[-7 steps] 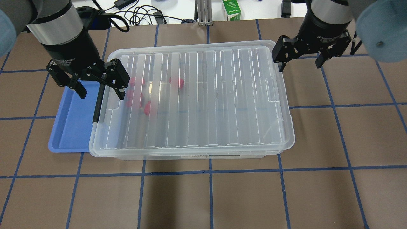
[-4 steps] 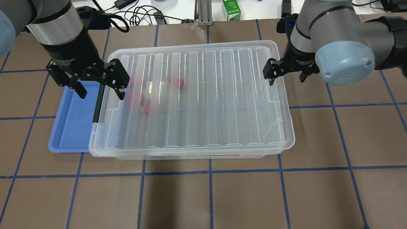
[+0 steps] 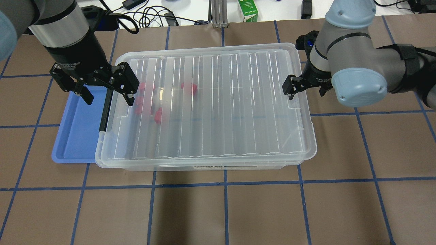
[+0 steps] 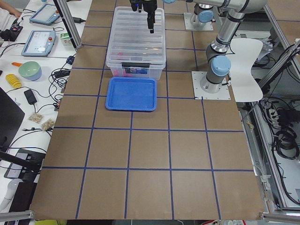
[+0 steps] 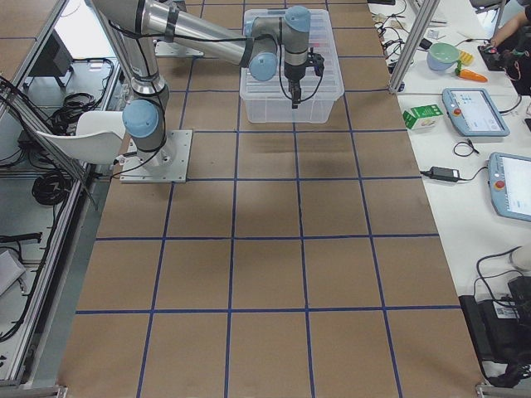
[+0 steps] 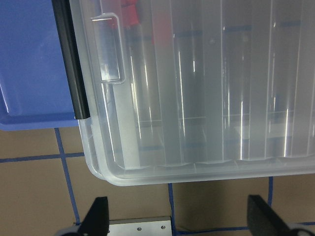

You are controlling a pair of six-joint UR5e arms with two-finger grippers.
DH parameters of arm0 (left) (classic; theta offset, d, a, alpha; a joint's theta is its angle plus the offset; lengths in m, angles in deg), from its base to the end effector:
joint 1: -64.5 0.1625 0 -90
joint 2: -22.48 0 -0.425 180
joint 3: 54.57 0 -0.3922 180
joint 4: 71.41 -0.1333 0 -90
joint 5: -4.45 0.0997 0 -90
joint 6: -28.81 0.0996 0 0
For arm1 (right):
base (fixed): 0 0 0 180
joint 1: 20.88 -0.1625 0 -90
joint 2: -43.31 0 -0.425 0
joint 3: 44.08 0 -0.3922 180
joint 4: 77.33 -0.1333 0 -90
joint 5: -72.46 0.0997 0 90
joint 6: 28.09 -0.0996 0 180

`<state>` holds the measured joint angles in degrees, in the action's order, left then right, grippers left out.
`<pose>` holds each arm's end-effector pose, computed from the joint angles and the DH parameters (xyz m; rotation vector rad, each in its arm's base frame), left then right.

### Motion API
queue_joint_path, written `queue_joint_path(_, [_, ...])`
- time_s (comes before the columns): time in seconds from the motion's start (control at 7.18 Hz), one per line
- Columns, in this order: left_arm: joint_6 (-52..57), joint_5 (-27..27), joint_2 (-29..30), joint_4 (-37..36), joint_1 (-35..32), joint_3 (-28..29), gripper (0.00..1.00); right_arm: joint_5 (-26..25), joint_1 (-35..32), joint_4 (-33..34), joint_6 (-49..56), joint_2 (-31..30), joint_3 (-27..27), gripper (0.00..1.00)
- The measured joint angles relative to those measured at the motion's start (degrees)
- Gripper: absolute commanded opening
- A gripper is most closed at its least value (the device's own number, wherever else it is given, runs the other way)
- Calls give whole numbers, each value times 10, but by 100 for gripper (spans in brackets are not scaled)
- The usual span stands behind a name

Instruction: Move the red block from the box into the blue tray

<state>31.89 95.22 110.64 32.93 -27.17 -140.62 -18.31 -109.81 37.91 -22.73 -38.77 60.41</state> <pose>-0.1453 -0.4563 0.5135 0.1309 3.1186 0.2336 0.1221 -0.5280 0.3394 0.1164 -3.1223 0.0759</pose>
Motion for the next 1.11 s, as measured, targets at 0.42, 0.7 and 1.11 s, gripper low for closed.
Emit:
queue_joint_path(0.42, [3, -1, 1, -1, 0, 0, 100, -1, 31, 0, 30, -3, 2, 100])
queue_joint_path(0.7, [4, -1, 0, -2, 1, 0, 100, -1, 53, 0, 54, -4, 2, 100])
queue_joint_path(1.11, [5, -1, 3, -3, 2, 0, 100, -1, 98, 1, 113, -5, 0, 100])
